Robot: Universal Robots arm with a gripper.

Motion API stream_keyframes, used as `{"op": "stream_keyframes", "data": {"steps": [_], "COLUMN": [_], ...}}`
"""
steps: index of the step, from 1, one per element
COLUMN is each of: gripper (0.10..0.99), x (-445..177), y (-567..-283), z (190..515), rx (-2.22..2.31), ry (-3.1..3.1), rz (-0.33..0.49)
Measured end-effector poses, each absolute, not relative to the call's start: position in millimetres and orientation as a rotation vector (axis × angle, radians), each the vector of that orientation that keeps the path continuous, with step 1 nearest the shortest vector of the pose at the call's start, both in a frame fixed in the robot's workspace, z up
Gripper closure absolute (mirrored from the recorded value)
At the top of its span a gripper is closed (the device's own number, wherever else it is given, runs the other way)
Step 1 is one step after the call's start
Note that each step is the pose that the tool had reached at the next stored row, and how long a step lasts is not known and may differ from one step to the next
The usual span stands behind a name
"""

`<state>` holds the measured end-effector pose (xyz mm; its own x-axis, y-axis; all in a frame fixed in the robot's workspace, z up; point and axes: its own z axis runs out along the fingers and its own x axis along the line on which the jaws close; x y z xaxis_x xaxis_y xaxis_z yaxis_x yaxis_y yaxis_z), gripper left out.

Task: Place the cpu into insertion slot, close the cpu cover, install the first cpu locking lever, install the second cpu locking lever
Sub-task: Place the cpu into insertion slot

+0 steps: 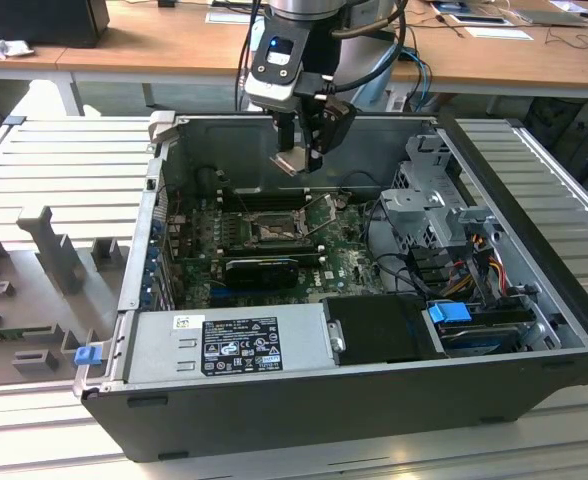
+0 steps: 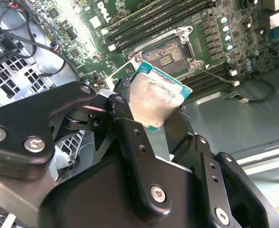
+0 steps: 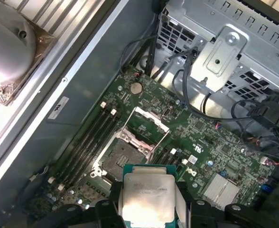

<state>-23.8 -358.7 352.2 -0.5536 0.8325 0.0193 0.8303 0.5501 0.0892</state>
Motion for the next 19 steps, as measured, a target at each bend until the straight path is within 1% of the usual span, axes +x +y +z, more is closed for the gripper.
{"op": "stream_keyframes", "data": {"steps": [9, 14, 19], "gripper": [0.557, 0.557, 0.557], "x": [-23.8, -23.8, -23.8], "y": [-358.7, -358.7, -358.7], "z": [350.8, 347.8, 346.2], "rx": [1.566, 1.692, 1.705], "ry": [2.688, 2.605, 2.596], "rz": [0.135, 0.133, 0.133]}}
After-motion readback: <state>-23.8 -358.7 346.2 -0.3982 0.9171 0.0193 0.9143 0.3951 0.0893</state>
